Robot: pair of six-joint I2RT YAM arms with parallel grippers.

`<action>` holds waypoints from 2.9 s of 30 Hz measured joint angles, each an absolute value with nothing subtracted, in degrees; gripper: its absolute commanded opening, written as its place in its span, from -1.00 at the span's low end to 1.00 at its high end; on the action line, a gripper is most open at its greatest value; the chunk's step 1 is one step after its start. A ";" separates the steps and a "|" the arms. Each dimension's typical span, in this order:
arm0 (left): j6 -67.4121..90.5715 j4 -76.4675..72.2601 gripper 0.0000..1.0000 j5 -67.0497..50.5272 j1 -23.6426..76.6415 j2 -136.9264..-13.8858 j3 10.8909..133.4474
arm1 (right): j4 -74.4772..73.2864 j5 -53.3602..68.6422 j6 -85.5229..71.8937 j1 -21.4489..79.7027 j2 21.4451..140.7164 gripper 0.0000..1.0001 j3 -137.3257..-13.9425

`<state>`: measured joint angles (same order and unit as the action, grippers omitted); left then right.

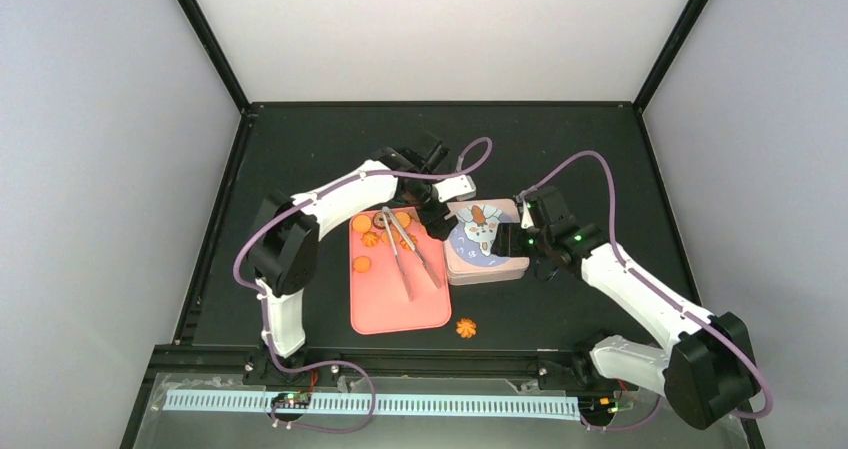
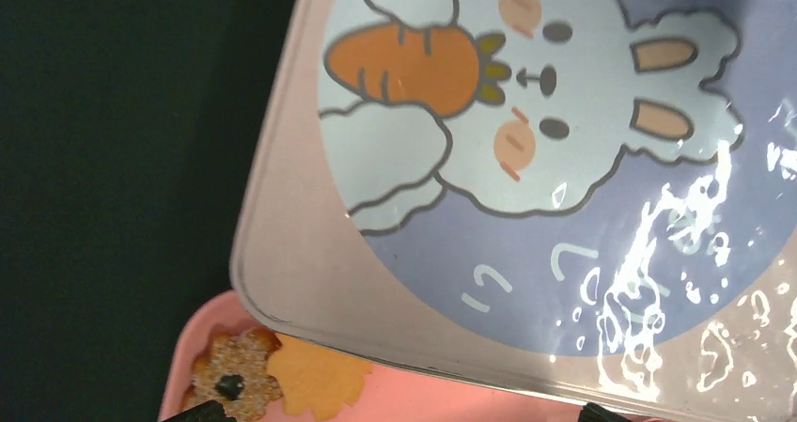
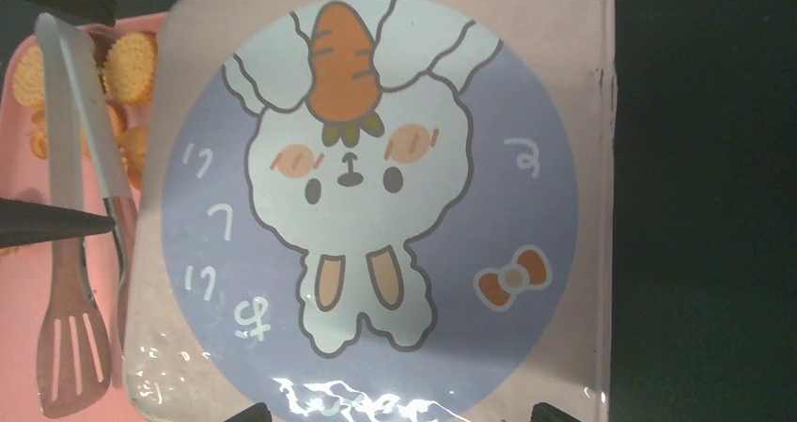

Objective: Pack the cookies
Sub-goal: Press the box lid onto the packing box.

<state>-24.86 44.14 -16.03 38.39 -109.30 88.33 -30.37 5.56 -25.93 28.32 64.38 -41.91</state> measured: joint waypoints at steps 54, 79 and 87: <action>-22.76 35.73 0.86 -13.08 38.65 -110.34 84.12 | -26.06 6.13 -24.49 28.27 72.51 0.40 -46.22; -24.16 45.69 0.97 -14.85 34.94 -104.44 86.13 | -21.34 6.02 -28.45 38.35 72.05 0.25 -42.63; -23.75 45.80 0.98 -14.90 33.89 -104.12 86.04 | -16.21 7.86 -29.98 40.29 75.72 0.23 -42.46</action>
<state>-23.75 45.80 -14.90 33.89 -104.12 86.04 -16.21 7.86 -29.98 40.29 75.72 -42.46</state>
